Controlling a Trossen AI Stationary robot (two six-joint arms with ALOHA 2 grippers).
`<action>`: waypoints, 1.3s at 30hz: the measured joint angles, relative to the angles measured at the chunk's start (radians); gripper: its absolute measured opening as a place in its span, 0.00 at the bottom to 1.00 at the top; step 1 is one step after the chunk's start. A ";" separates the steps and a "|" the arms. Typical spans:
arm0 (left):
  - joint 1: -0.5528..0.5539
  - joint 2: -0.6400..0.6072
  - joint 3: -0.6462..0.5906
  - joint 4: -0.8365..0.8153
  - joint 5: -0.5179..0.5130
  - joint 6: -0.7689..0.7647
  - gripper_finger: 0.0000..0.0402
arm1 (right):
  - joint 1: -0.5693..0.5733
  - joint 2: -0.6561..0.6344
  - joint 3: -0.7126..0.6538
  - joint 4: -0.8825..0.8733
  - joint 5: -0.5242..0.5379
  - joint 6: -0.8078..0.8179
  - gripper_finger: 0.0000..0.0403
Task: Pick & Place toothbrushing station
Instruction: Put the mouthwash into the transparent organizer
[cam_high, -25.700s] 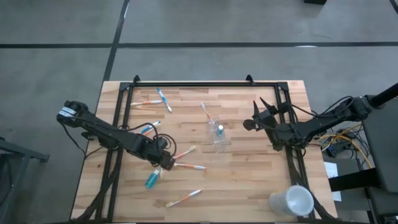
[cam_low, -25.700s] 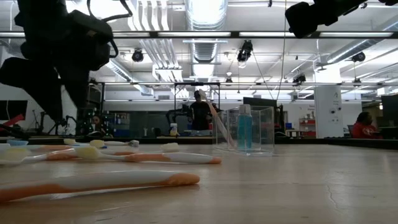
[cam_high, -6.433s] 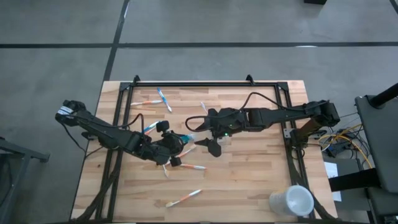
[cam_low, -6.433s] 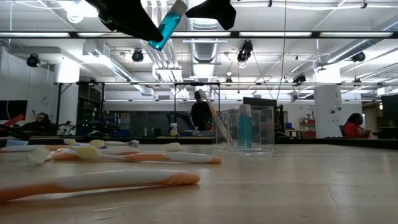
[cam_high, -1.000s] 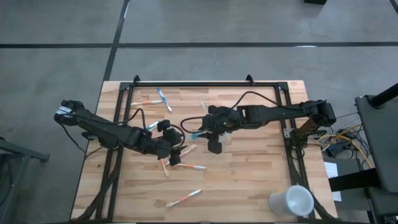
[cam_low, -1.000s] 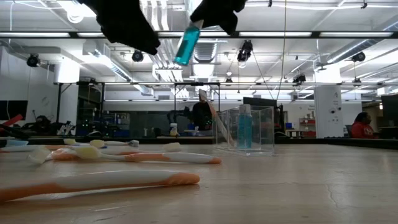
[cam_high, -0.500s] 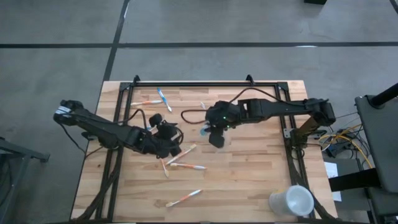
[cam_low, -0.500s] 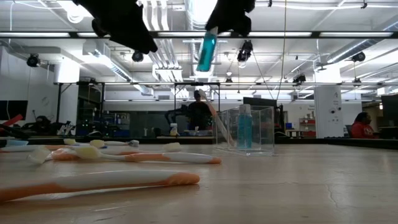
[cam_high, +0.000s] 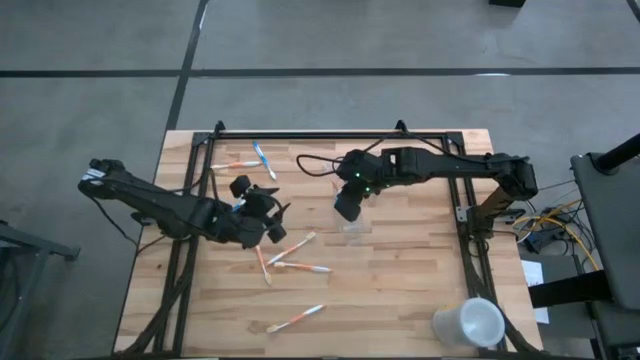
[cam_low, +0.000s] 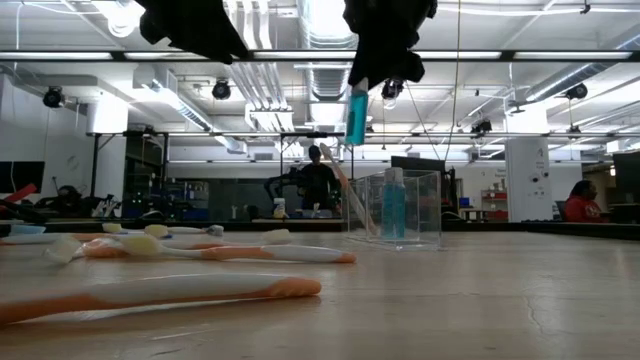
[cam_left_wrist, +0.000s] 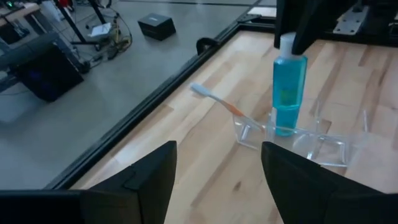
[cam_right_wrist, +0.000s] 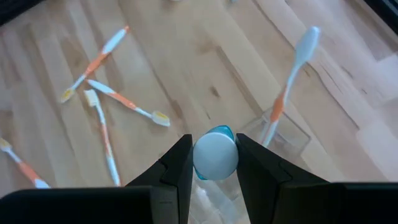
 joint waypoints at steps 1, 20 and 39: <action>0.000 -0.003 0.000 0.001 -0.005 0.004 0.60 | -0.001 0.000 -0.006 0.000 0.000 0.002 0.24; 0.002 -0.031 -0.001 -0.001 -0.029 0.034 0.60 | -0.004 0.002 -0.224 0.140 0.023 0.065 0.24; 0.002 -0.031 -0.001 -0.001 -0.029 0.035 0.59 | -0.003 0.002 -0.392 0.381 0.012 0.074 0.24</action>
